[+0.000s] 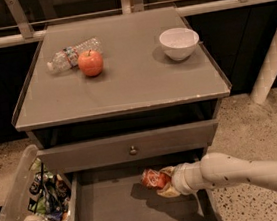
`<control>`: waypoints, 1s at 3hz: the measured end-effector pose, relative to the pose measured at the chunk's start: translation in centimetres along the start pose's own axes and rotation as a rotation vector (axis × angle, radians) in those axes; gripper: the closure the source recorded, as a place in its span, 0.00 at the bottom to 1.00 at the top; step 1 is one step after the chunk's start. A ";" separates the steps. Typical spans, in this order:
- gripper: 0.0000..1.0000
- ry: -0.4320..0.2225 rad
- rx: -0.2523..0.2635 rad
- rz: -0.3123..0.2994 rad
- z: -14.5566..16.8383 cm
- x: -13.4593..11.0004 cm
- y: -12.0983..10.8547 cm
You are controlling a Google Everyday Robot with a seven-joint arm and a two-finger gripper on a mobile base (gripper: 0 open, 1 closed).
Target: Place coke can into middle drawer
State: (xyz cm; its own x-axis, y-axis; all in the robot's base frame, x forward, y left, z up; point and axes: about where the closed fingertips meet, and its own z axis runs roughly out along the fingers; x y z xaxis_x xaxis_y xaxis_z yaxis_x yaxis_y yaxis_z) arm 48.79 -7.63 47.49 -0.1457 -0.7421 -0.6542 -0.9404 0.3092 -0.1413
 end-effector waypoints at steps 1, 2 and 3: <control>1.00 -0.059 0.007 -0.005 3.0 1.2 -0.6; 1.00 -0.072 -0.001 -0.019 5.1 2.2 -0.8; 1.00 -0.063 -0.011 -0.024 6.8 3.2 -0.8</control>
Offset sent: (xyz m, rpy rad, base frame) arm 0.0296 0.0137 -0.0770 0.0683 -0.0422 0.0442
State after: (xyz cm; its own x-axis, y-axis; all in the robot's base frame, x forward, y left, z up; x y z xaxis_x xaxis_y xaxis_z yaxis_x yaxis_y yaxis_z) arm 51.22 -6.20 40.48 -0.1035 -0.7103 -0.6963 -0.9469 0.2847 -0.1497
